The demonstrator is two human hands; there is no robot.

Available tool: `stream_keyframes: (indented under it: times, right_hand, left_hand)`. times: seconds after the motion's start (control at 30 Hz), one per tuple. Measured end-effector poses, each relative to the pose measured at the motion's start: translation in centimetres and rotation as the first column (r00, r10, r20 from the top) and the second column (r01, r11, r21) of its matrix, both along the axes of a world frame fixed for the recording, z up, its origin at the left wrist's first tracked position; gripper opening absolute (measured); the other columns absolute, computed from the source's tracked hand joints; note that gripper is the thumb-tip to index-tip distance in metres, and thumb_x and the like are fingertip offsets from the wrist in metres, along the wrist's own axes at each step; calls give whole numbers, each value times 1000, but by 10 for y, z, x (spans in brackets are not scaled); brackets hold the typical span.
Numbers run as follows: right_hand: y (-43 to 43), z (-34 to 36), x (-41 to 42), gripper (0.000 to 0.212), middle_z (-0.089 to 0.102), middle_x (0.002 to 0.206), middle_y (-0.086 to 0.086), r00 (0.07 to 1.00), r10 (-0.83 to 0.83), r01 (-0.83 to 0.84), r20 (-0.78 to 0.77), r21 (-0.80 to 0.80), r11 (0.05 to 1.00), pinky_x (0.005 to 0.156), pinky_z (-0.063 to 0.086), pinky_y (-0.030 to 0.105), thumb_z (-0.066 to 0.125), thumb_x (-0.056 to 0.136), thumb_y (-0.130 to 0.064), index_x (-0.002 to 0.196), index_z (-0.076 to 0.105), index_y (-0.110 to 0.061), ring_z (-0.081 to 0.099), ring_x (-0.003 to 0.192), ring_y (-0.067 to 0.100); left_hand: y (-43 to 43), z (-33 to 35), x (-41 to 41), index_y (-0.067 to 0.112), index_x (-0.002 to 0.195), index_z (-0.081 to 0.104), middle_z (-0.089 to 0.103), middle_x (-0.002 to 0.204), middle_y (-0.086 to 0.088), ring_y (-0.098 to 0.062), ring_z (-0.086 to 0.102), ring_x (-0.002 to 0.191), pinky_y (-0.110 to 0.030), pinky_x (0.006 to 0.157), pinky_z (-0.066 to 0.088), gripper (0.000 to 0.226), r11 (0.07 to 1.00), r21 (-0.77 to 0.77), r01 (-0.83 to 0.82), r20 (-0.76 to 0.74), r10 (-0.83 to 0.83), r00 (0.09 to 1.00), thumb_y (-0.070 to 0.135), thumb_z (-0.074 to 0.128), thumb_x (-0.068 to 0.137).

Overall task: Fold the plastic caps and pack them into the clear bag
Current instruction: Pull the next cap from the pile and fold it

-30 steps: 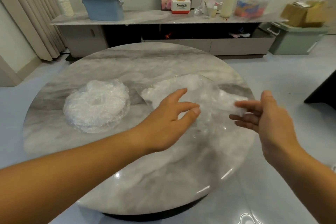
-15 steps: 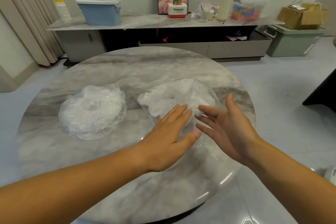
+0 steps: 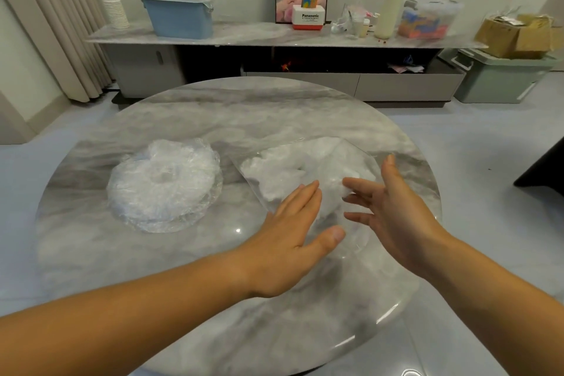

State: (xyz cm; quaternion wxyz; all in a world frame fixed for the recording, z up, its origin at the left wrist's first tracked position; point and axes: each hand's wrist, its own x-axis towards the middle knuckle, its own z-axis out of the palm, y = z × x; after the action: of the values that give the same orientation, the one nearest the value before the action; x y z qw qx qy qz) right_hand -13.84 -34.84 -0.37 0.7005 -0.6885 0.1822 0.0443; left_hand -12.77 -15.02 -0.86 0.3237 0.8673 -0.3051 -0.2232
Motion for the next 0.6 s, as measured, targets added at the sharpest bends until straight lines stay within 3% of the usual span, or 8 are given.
stream_keyframes:
  times: [0.13, 0.27, 0.43, 0.6]
  right_hand:
    - [11, 6, 13, 99, 62, 138, -7, 994, 98, -101, 47, 69, 992, 112, 38, 39, 24, 74, -86, 133, 65, -18, 54, 128, 8]
    - [21, 5, 25, 100, 61, 139, -4, 991, 98, -111, 95, 144, 983, 110, 40, 40, 28, 74, -86, 134, 63, -13, 53, 131, 13]
    - [30, 0, 37, 100, 58, 142, 1, 989, 80, -110, 124, 254, 961, 105, 41, 39, 34, 74, -87, 133, 62, -11, 54, 131, 17]
    - [38, -6, 40, 98, 56, 138, 9, 998, 3, -28, 66, 382, 924, 100, 45, 39, 52, 75, -84, 135, 61, -7, 61, 122, 22]
  left_hand:
    - [3, -3, -4, 38, 157, -9, -22, 158, 33, 17, -24, 140, -26, 123, -6, 85, 996, -83, -17, -70, 11, 998, 72, 23, 87]
    - [8, -7, -9, 39, 158, -5, -16, 159, 35, 23, -16, 139, -16, 118, -2, 81, 986, -164, -12, -97, -4, 995, 69, 27, 90]
    - [19, -10, -8, 39, 159, 2, -7, 160, 37, 23, -9, 140, -6, 112, 1, 76, 976, -215, 18, -29, -25, 999, 70, 32, 96]
    - [28, -14, -6, 41, 158, 9, 0, 160, 37, 23, -4, 141, -8, 113, 3, 76, 970, -242, 8, -53, -22, 998, 69, 32, 92]
